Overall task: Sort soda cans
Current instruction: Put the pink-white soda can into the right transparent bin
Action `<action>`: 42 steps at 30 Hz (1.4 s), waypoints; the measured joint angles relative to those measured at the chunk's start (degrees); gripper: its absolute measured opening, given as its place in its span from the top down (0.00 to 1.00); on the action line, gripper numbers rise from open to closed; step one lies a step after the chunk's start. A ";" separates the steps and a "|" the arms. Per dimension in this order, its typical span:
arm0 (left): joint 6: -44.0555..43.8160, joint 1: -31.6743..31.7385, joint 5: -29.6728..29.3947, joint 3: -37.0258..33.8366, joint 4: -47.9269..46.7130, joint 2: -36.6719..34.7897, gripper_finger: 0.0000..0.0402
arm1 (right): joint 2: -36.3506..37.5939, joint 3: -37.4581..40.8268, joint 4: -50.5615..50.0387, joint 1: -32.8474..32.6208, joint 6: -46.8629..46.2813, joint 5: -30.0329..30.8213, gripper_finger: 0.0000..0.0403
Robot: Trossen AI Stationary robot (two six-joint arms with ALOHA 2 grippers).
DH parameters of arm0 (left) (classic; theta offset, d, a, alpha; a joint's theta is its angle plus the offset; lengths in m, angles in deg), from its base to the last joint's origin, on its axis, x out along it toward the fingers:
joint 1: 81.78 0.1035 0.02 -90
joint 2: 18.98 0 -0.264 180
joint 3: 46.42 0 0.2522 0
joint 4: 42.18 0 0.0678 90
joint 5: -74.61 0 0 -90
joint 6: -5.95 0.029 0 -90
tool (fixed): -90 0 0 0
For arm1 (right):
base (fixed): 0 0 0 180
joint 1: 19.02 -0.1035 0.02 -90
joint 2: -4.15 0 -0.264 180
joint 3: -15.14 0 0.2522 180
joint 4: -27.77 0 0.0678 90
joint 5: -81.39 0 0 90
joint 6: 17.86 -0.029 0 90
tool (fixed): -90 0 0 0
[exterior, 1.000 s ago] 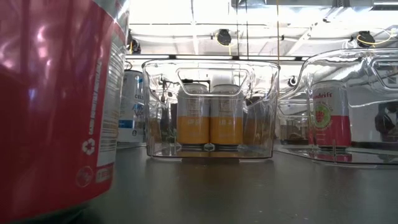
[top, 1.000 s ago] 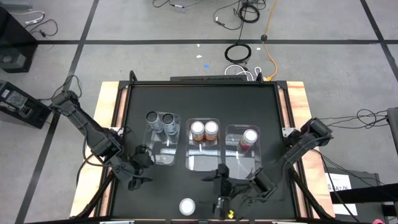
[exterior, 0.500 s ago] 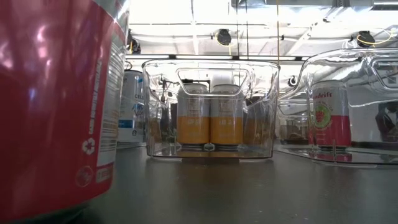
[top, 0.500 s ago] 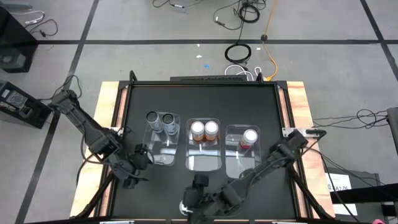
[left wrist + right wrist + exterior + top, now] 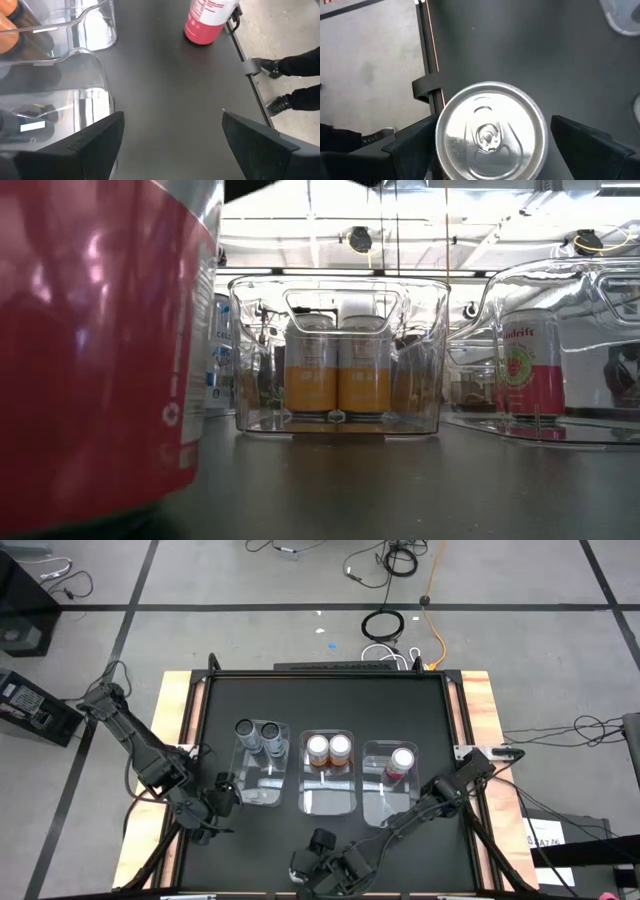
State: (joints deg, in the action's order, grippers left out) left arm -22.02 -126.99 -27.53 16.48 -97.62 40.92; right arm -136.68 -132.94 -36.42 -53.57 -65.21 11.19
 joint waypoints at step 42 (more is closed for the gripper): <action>-0.08 0.07 -8.75 0.00 5.44 0.00 0.14 | 18.83 -0.61 -39.67 0.19 -25.58 16.26 0.30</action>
State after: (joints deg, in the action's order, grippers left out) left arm -22.10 -126.93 -36.28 16.48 -92.18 40.92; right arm -117.84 -133.55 -76.10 -53.38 -90.79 27.45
